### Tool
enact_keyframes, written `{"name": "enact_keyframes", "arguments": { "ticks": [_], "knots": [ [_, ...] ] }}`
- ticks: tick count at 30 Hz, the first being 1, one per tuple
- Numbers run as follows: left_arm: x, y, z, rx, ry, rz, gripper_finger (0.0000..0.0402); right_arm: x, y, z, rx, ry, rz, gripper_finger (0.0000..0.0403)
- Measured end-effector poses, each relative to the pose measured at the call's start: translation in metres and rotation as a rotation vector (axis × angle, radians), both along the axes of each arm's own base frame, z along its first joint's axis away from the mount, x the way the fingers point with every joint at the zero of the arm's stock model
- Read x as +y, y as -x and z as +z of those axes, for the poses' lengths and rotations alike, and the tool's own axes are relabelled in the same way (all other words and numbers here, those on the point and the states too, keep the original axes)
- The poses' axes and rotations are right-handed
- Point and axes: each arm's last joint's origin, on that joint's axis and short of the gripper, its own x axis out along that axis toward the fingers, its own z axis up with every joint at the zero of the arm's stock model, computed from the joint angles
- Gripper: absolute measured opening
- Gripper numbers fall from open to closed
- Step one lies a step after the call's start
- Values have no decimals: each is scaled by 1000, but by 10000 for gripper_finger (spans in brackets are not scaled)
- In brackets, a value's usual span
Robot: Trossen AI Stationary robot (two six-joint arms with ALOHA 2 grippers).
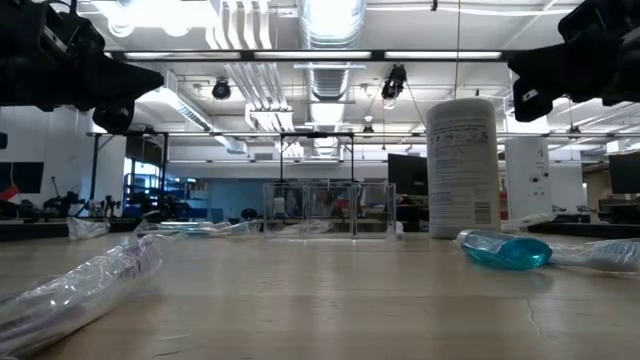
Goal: Pick & Place toothbrushing station
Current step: Put the mouthwash into the transparent organizer
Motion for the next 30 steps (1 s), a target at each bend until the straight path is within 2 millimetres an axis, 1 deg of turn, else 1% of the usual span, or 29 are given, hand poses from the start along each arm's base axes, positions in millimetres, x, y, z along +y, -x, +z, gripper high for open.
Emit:
{"name": "enact_keyframes", "arguments": {
  "ticks": [5, 11, 14, 16, 19, 23, 26, 30],
  "knots": [
    [0, 0, -1, 5, 4, 10, 15, -2, -2, 2, -21, 28, -65, 34],
    [0, 0, -1, 4, 5, 11, 12, -2, -3, 0, -9, 36, -70, 34],
    [1, 1, 7, -56, 63, 29, 11, -2, -2, 1, -13, 51, -71, 34],
    [1, 3, 20, -71, 84, 46, 10, -2, -2, 1, -16, 55, -72, 34],
    [1, 8, 51, -81, 81, 45, 10, -2, -2, 1, -17, 68, -73, 34],
    [1, 8, 86, 5, 76, 53, 10, -2, -2, 1, -18, 81, -73, 34],
    [2, 2, 115, 83, 72, 67, 10, -2, -2, 1, -20, 96, -75, 34],
    [2, -15, 145, 271, 71, 78, 10, -2, -2, 1, -18, 99, -75, 34]
  ]
}}
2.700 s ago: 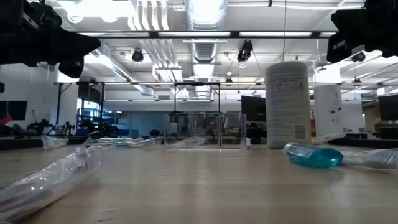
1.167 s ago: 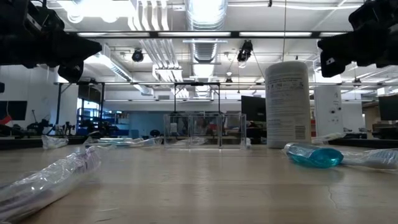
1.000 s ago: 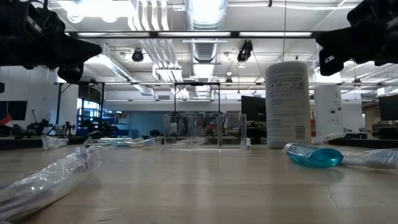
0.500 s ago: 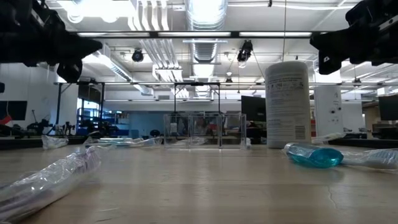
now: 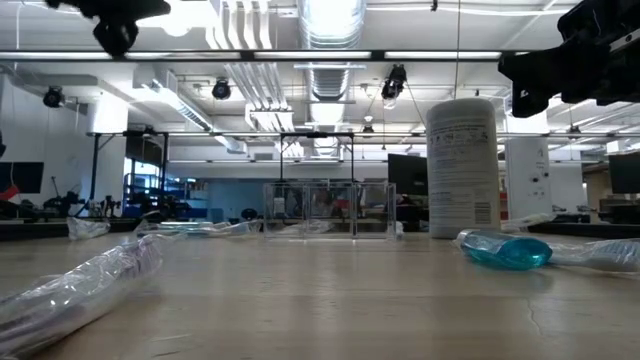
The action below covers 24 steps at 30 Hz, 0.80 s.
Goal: Pick & Place toothbrushing station
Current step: Put the mouthwash into the transparent organizer
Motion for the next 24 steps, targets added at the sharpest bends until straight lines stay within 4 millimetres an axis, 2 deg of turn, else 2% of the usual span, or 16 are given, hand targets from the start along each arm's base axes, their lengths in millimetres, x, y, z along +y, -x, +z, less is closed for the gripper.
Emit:
{"name": "enact_keyframes", "arguments": {
  "ticks": [8, 11, 16, 21, 24],
  "knots": [
    [-8, -30, 45, 424, 142, 12, 9, 0, 0, -1, 8, 1, 0, 34],
    [-15, -40, 56, 503, 152, 77, 9, 0, 0, -1, 7, 16, -1, 34],
    [-32, -54, 58, 584, 171, 116, 20, 0, 0, -1, 10, 29, -2, 34],
    [-52, -71, 46, 650, 222, 114, 54, 0, 0, -1, 9, 28, -2, 34],
    [-68, -74, 40, 684, 225, 72, 75, 0, 0, -1, 9, 26, -2, 34]
  ]
}}
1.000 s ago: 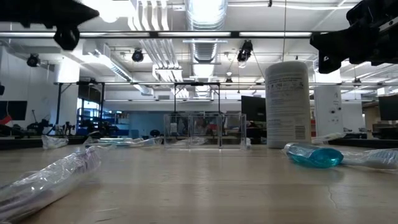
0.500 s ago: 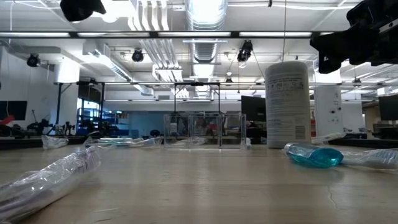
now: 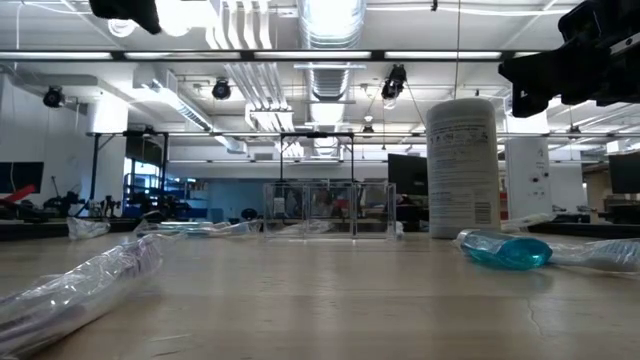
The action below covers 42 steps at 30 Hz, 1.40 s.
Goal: Pick & Place toothbrushing station
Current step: Put the mouthwash into the transparent organizer
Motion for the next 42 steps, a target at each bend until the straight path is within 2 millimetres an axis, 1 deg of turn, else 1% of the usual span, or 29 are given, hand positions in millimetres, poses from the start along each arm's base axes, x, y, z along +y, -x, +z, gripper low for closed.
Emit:
{"name": "enact_keyframes", "arguments": {
  "ticks": [5, 9, 12, 17, 20, 26, 31, 36, 42],
  "knots": [
    [-35, -12, -15, 32, -18, -68, 107, 0, 0, 0, 0, -24, 2, 34],
    [-61, -21, -27, 69, -4, -107, 140, 0, 0, 1, -5, -18, 2, 34],
    [-76, -31, -36, 125, 56, -105, 172, 0, 0, 1, -15, 1, 0, 34],
    [-97, -47, -43, 211, 186, -65, 228, -1, 0, 2, -21, 6, -22, 34],
    [-109, -56, -51, 282, 260, -47, 249, -1, 0, 2, -21, 7, -26, 34],
    [-128, -66, -61, 325, 321, 70, 258, -1, 0, 1, -9, 10, -27, 34],
    [-131, -69, -68, 341, 367, 204, 257, -1, 0, 0, -4, 6, -26, 34],
    [-145, -68, -77, 384, 399, 221, 257, -1, 0, 0, -3, 2, -26, 34],
    [-162, -70, -83, 373, 459, 191, 257, -1, 0, 0, -3, 0, -26, 34]
  ]
}}
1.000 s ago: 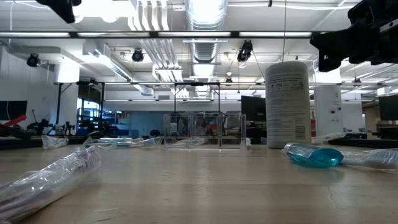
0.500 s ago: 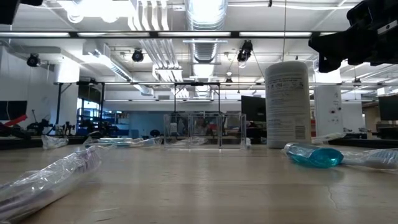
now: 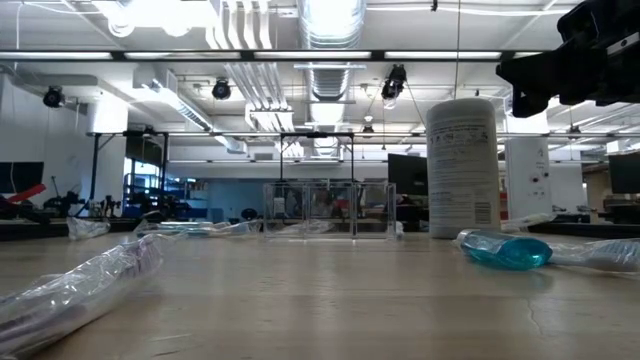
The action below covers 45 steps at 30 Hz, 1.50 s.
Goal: Pick & Place toothbrushing station
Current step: Put the mouthwash into the transparent organizer
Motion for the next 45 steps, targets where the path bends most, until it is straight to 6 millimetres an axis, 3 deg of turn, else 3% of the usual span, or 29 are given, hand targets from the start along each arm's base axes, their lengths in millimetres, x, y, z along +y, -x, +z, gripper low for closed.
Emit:
{"name": "enact_keyframes", "arguments": {
  "ticks": [19, 45],
  "knots": [
    [-13, -7, -28, 49, -46, -20, 257, 0, 0, 0, 0, -3, 1, 34],
    [-10, -5, -34, 65, -86, -17, 257, 0, 0, 0, 1, -2, 1, 34]
  ]
}}
